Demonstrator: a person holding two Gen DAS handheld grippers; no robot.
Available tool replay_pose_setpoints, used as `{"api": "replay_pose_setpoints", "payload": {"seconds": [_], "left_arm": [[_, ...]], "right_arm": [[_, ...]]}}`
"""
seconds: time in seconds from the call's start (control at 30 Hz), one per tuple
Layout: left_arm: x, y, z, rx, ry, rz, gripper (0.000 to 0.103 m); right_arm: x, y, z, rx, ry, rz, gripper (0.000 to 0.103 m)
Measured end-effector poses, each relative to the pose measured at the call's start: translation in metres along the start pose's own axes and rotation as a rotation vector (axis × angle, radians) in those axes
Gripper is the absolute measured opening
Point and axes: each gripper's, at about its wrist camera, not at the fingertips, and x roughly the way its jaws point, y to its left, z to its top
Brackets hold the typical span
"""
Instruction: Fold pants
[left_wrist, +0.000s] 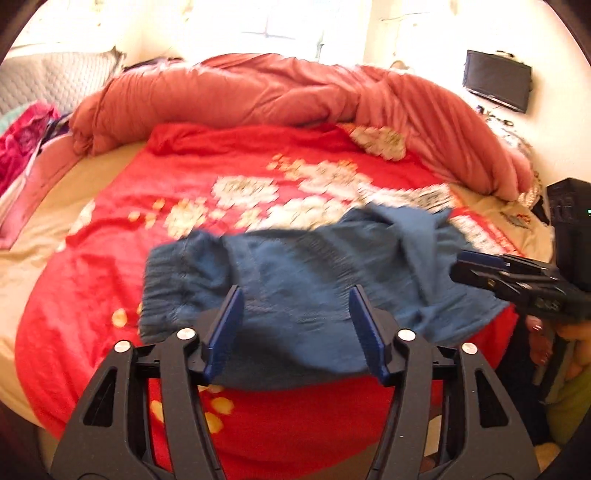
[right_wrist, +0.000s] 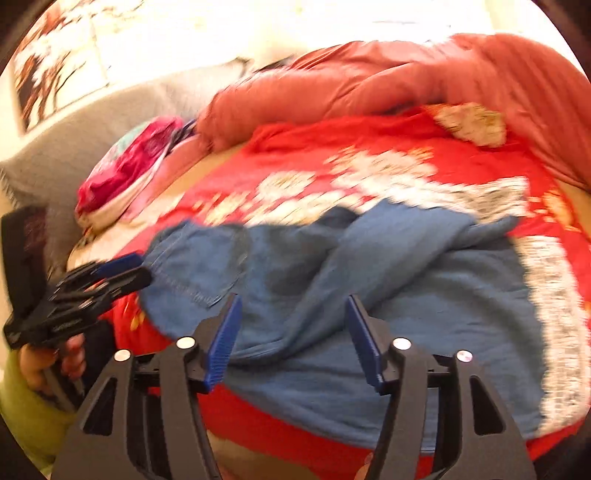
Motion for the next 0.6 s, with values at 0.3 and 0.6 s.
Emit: {"api": "replay_pose_setpoints", "payload": {"seconds": [0.3, 0.6], "left_arm": [[0.031, -0.063, 0.027, 0.064, 0.059, -0.160, 0.056], [0.128, -0.094, 0.040, -0.003, 0.266, -0.270, 0.052]], "right_arm": [[-0.024, -0.054, 0.005, 0.106, -0.075, -0.138, 0.070], [-0.034, -0.080, 0.010, 0.139, -0.094, -0.212, 0.074]]}}
